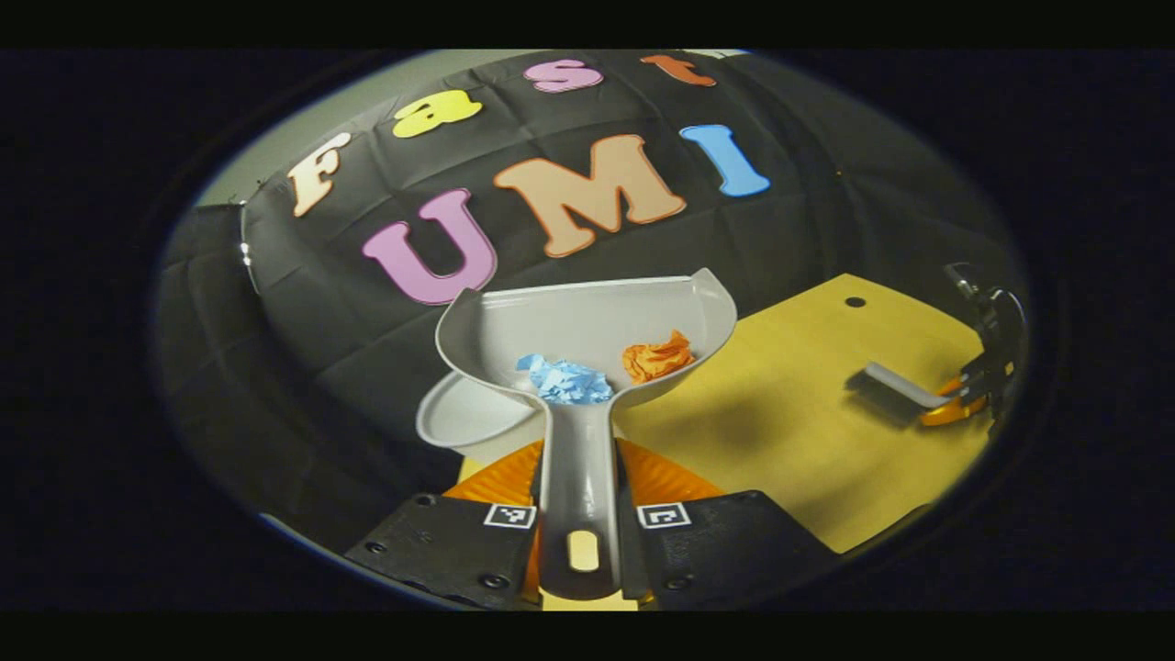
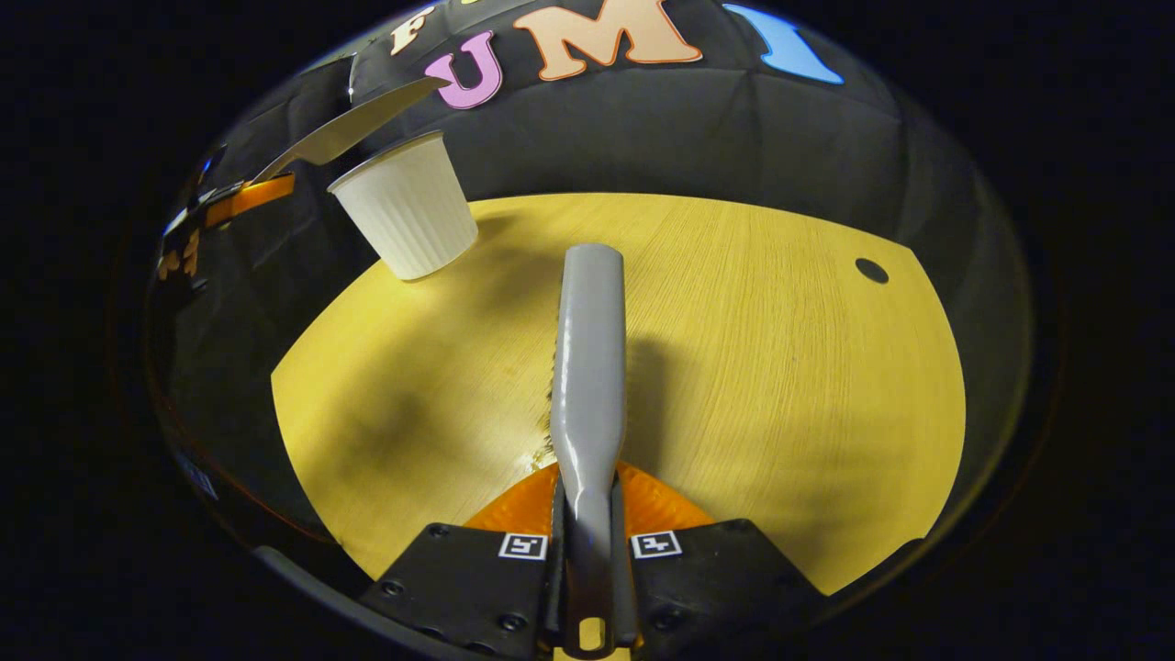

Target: Pick up the small broom and dustpan from the desktop, sweep the trash into the dustpan with the broom, and then empty the trash into the garbage bin.

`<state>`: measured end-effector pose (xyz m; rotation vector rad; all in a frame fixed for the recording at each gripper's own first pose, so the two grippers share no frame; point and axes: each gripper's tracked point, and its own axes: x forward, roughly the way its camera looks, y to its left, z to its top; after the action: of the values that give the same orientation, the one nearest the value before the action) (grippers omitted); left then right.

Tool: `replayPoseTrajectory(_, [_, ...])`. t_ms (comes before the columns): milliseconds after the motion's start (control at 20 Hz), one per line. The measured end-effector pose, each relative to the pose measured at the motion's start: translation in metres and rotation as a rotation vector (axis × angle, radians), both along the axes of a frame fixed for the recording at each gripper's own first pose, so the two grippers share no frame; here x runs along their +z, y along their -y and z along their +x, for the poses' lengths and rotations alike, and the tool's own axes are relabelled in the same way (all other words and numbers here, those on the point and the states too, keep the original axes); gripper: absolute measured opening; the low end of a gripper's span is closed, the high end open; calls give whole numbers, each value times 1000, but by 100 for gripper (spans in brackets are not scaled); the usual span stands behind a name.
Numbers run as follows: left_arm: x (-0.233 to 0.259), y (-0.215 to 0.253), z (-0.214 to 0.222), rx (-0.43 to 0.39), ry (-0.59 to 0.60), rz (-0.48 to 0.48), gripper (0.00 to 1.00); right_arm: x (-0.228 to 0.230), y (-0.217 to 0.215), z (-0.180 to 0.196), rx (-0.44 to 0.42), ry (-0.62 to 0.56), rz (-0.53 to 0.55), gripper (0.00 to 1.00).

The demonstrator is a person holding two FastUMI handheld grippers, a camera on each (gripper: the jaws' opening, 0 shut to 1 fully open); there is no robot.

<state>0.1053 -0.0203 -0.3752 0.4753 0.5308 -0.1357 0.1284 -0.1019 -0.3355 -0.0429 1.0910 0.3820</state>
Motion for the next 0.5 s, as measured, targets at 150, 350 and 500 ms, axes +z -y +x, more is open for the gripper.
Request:
replayPoseTrajectory(150, [-1,-13,-1,36,21,191,24,1,0,-2,-1,-8,7,18])
replayPoseTrajectory(350, [0,-17,-1,19,8,466,27,-2,-2,10,11,-27,2,18])
replayPoseTrajectory(500, [-4,-38,-4,-14,-31,631,25,-3,-2,10,28,-39,-4,18])
